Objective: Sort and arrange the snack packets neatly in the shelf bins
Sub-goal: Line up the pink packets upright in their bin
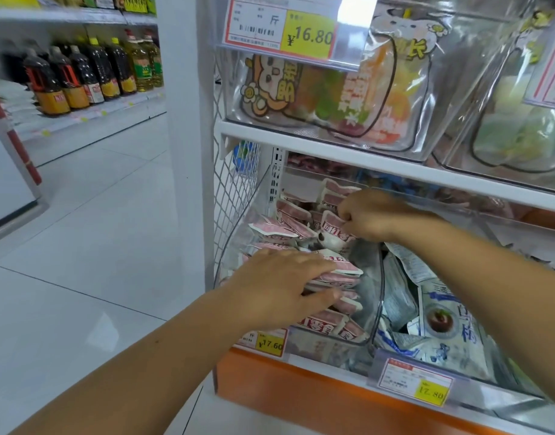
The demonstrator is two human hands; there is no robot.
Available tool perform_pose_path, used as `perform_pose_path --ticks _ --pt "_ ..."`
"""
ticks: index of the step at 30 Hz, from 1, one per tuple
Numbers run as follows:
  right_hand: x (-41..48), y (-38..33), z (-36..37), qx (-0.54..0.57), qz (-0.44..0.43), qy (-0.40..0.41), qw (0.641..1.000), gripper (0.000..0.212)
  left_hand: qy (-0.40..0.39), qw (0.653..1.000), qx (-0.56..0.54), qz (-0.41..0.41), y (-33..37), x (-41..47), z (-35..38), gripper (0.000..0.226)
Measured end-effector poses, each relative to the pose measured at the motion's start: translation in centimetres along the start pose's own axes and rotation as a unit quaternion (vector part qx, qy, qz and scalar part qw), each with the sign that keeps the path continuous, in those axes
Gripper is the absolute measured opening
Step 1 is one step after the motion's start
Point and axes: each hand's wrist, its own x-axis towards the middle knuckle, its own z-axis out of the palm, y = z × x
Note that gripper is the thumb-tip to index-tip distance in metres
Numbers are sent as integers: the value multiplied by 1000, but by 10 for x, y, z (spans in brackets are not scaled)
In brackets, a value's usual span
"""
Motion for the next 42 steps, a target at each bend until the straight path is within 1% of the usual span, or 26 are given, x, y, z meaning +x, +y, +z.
perform_pose_path --ticks 1,3,5,6,8,10,11,12,14,15,16,17,19,20,22,23,26,28,29,30,32,34,36,38,40,42 --pt "0 4 -1 -10 -9 1 1000 32 12 1000 -8 2 0 -1 -1 61" --pt "3 0 7 -35 -18 -2 999 26 75 997 0 -2 -4 -1 -3 62" --pt "9 -4 22 -62 -14 -26 998 17 134 990 26 -38 -10 2 -5 64" --pt "11 -5 25 -59 -16 -28 998 21 138 988 35 -64 -14 3 -6 65" --pt "12 -12 16 -23 -28 -3 999 28 102 988 57 -97 -19 6 -4 67" --pt "15 -19 7 52 -56 53 996 11 59 992 57 -98 -21 8 -2 67" --pt "19 -24 5 86 -61 62 992 10 49 993 48 -96 -21 8 -2 67" --pt "23 -31 7 85 -60 49 993 12 45 994 41 -94 -22 9 -2 67" --pt "36 -44 22 19 -56 13 998 14 41 994 37 -90 -23 8 -2 66" --pt "41 -47 28 0 -51 17 999 14 39 995 39 -88 -24 8 -1 65" --pt "45 -48 30 11 -43 35 998 11 35 995 38 -87 -24 7 -1 64" --pt "48 -44 29 45 -36 58 997 12 30 995 37 -89 -24 7 -1 64" --pt "55 -34 27 156 -10 107 982 17 18 995 34 -91 -23 7 -2 64" --pt "58 -32 28 186 1 131 974 16 17 995 32 -91 -23 7 -2 64" --pt "63 -29 32 210 4 140 968 10 19 995 32 -91 -24 9 -3 65" --pt "66 -29 35 215 -7 132 968 13 21 995 31 -90 -25 10 -3 66" --pt "65 -32 31 266 -31 80 960 35 33 995 17 -93 -25 10 -3 68" --pt "61 -36 26 308 -48 26 950 46 73 992 -13 -99 -23 6 -3 68" --pt "59 -37 25 303 -52 5 952 55 98 990 -25 -97 -20 2 -4 67" --pt "60 -36 28 290 -53 4 956 57 115 989 -30 -89 -17 -4 -6 66" --pt "66 -33 33 276 -43 51 959 46 120 990 -23 -72 -13 -18 -10 64" --pt "69 -34 34 268 -35 87 959 37 99 993 4 -58 -12 -33 -13 61" --pt "68 -38 31 249 -30 60 966 35 90 995 34 -42 -14 -46 -11 56" --pt "59 -44 23 232 -39 32 972 39 81 995 51 -30 -14 -54 -8 54" --pt "40 -47 11 236 -65 88 966 34 81 995 60 -18 -16 -58 -4 53" --pt "16 -48 -1 288 -100 167 938 17 94 994 62 -11 -17 -60 -4 51"
